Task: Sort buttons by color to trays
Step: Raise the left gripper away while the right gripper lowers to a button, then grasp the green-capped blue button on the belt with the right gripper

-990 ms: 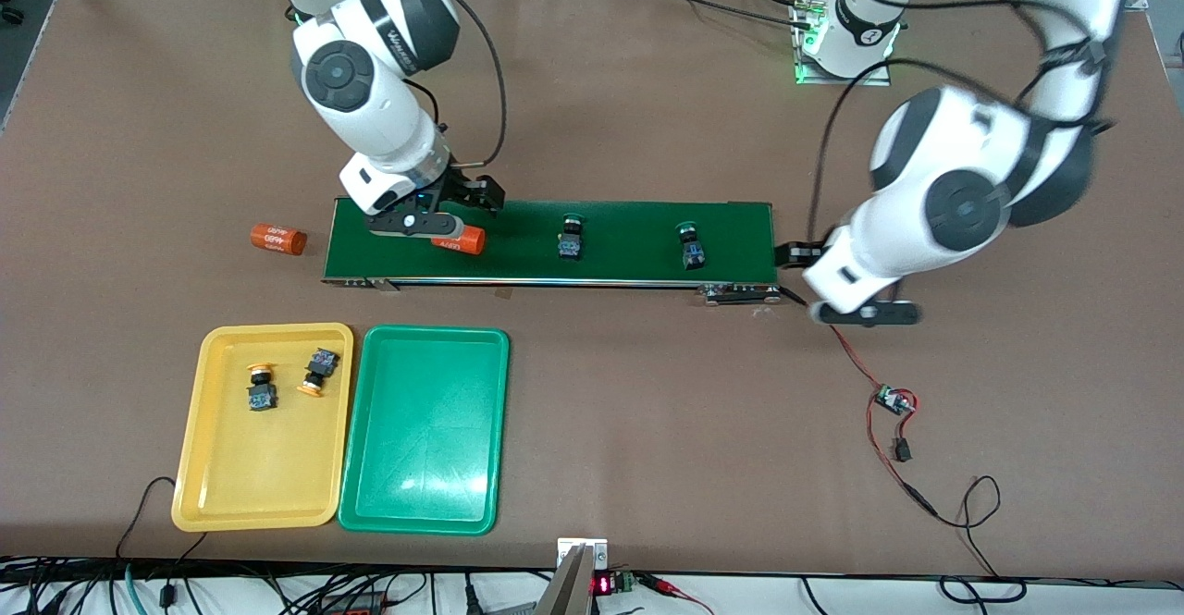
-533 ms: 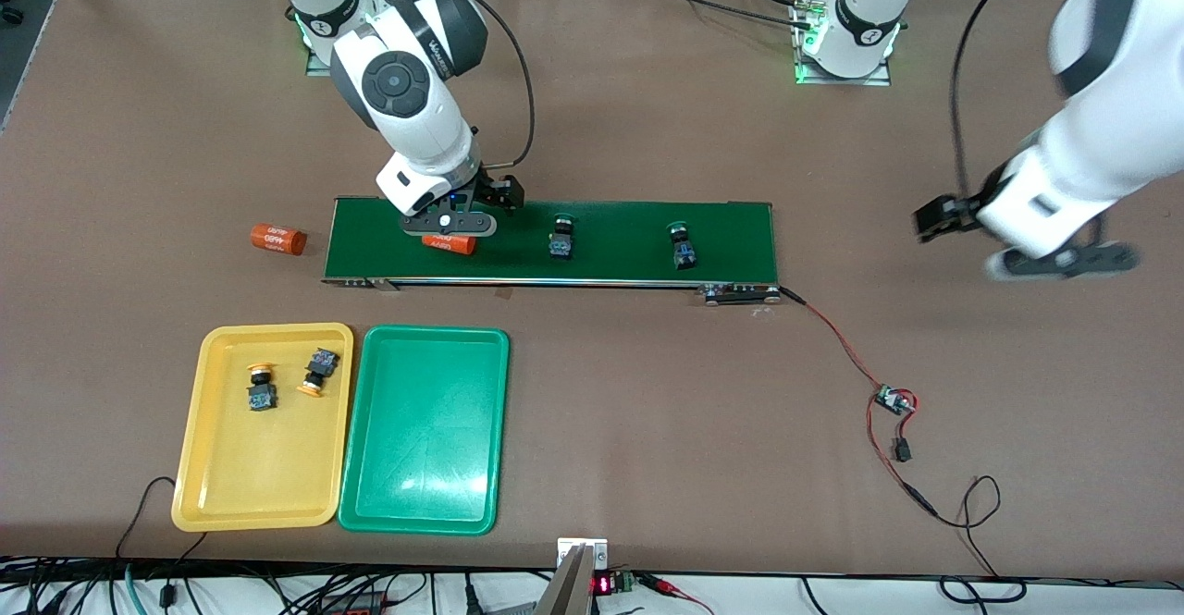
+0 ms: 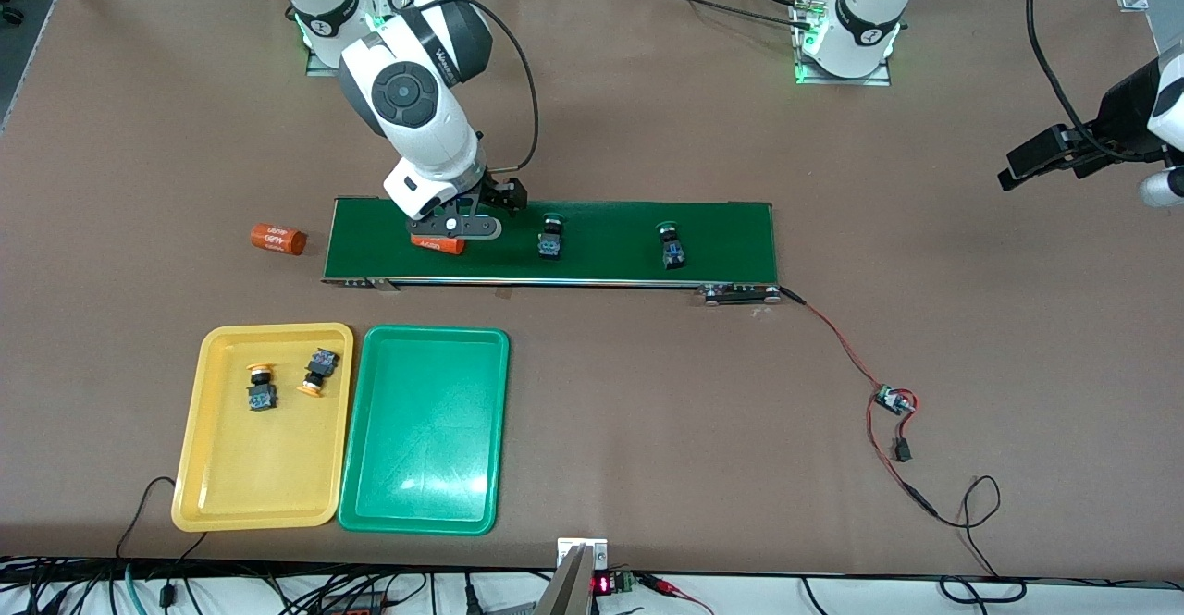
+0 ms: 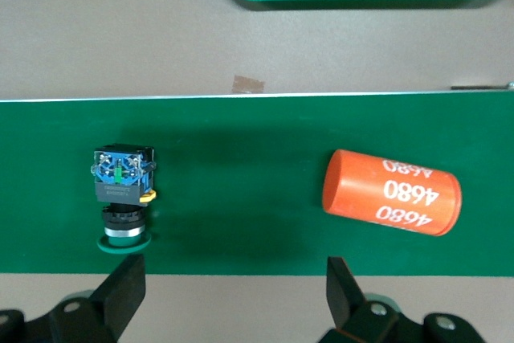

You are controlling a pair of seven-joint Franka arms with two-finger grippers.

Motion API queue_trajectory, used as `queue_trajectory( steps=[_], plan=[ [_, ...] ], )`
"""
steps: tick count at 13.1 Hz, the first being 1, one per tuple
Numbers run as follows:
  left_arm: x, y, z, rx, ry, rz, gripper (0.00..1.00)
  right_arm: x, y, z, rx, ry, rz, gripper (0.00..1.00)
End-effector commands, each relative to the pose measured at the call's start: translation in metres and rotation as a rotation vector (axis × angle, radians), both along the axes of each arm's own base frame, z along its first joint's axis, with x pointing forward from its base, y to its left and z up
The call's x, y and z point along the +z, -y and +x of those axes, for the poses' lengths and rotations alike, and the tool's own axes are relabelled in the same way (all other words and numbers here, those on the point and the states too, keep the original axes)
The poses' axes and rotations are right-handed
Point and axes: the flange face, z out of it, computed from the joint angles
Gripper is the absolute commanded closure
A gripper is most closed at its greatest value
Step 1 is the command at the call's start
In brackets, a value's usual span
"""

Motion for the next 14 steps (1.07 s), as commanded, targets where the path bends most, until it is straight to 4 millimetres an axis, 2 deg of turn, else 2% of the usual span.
queue_trajectory(
  steps=[1,2,4,7,12,14],
  plan=[
    [0.001,0.021,-0.009,-0.074,-0.038,0.092,0.0,-0.009,-0.008,0.002,-0.02,0.018,0.001,0.0],
    [0.001,0.026,-0.01,-0.085,-0.05,0.098,0.0,-0.012,-0.009,0.003,-0.021,0.019,0.005,0.0],
    [0.009,0.026,-0.009,-0.087,-0.038,0.094,0.0,-0.019,-0.01,0.006,-0.024,0.021,0.014,0.0],
    [0.01,0.028,-0.006,-0.163,-0.027,0.087,0.0,-0.028,-0.01,0.007,-0.016,0.019,0.006,0.0],
    [0.01,0.024,-0.005,-0.162,-0.024,0.081,0.0,-0.043,-0.012,0.008,-0.015,0.014,0.013,0.0],
    [0.016,0.027,-0.006,-0.163,-0.021,0.082,0.0,-0.044,-0.013,0.009,-0.016,0.017,0.016,0.0]
  ],
)
